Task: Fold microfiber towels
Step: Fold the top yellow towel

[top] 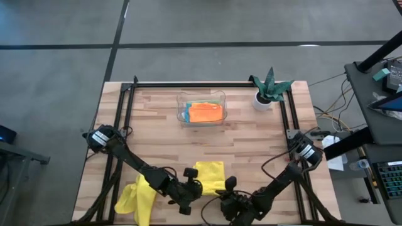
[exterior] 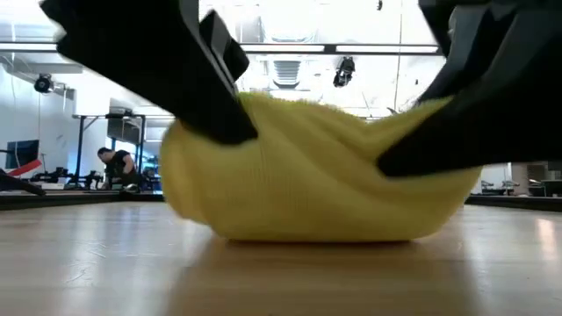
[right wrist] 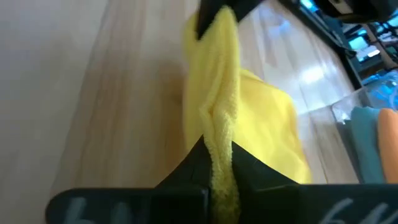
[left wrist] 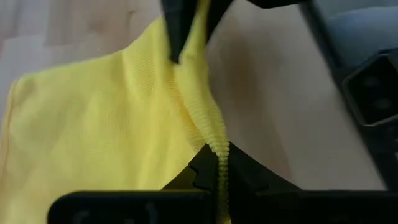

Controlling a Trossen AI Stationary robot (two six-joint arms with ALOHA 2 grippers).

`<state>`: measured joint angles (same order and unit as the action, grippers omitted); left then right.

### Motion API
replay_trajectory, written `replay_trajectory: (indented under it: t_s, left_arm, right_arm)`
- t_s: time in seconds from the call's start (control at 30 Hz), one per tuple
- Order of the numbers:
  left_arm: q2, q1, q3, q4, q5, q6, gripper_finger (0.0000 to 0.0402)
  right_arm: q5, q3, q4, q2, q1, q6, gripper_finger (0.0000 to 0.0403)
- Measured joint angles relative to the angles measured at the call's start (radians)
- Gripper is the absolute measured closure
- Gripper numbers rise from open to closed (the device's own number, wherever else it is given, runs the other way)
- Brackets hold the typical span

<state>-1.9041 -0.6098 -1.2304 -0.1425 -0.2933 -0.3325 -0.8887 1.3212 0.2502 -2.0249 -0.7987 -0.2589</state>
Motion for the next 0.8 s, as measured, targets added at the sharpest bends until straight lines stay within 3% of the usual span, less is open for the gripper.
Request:
replay_trajectory:
  t_s: [0.3, 0.43, 0.8]
  left_arm:
    - [0.039, 0.025, -0.005, -0.046, 0.077, 0.061, 0.0401]
    - [0.040, 0.056, -0.002, -0.058, 0.160, 0.066, 0.0401]
    - [0.042, 0.131, 0.028, -0.063, 0.197, 0.137, 0.0401]
  right_arm:
    - [-0.050, 0.000, 0.041, 0.057, -0.003, -0.021, 0.0394]
    - [-0.049, -0.002, 0.080, 0.074, 0.013, -0.047, 0.0394]
    - [-0.042, -0.005, 0.229, 0.082, 0.073, -0.189, 0.0394]
